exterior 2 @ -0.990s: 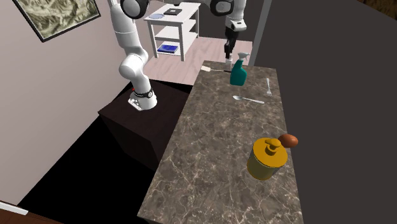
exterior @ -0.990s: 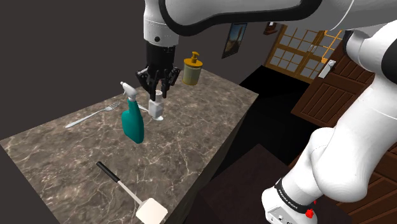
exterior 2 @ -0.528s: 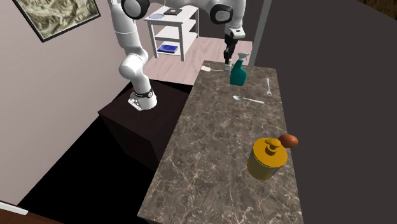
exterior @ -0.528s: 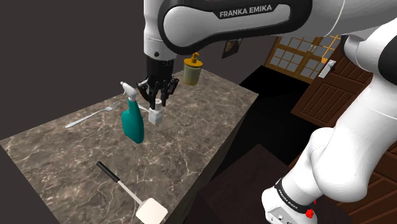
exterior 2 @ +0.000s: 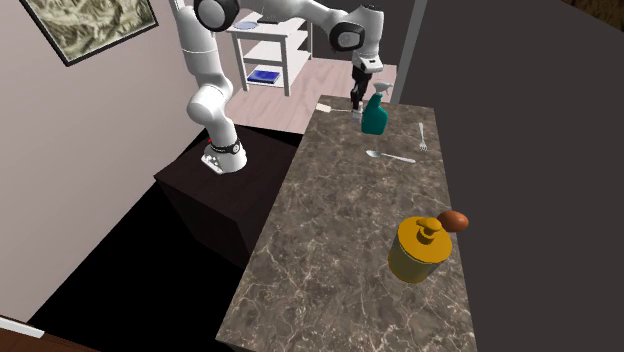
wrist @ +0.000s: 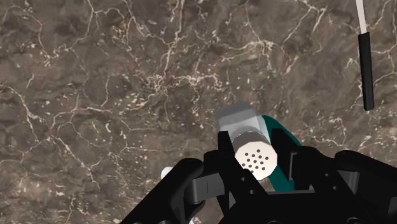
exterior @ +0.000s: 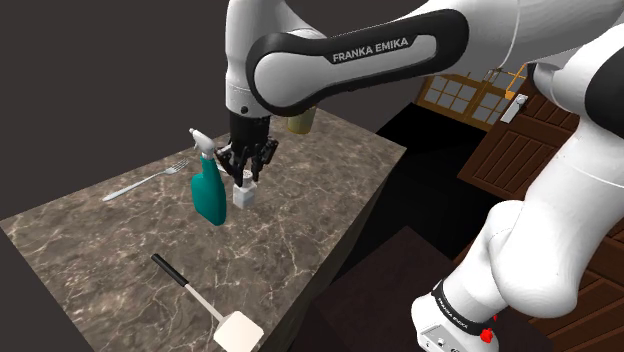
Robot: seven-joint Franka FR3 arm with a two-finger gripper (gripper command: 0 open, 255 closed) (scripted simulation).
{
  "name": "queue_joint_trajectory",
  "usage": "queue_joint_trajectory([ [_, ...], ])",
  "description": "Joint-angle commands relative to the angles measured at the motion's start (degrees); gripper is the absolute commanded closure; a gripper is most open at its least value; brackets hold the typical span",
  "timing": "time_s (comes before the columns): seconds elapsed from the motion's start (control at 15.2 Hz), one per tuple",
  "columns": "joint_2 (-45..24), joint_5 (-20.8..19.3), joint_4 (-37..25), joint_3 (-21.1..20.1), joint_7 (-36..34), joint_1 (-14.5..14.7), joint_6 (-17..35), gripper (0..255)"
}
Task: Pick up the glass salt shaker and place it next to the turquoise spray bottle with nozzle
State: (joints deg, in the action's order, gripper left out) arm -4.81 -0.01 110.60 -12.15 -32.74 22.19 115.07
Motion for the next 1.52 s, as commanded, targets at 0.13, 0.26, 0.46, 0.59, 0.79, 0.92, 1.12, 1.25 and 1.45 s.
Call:
queue_joint_trajectory([
  [0.13, -0.84, -0.2, 2.28, 0.02, -0.09, 0.03, 3.14, 255],
  [0.26, -1.39, -0.34, 3.19, 0.03, -0.16, 0.05, 4.58, 255],
  [0.46, -2.31, -0.57, 4.45, 0.05, -0.3, 0.09, 6.74, 255],
  [0.59, -2.98, -0.74, 5.22, 0.07, -0.4, 0.13, 8.17, 255],
  [0.79, -3.19, -0.8, 5.46, 0.08, -0.43, 0.14, 8.62, 255],
  [0.92, -3.2, -0.8, 5.46, 0.08, -0.43, 0.14, 8.62, 255],
  [1.12, -3.2, -0.8, 5.46, 0.08, -0.43, 0.14, 8.62, 255],
  [1.25, -3.2, -0.8, 5.46, 0.08, -0.43, 0.14, 8.62, 0],
  [1.45, -3.2, -0.8, 5.46, 0.08, -0.43, 0.14, 8.62, 0],
])
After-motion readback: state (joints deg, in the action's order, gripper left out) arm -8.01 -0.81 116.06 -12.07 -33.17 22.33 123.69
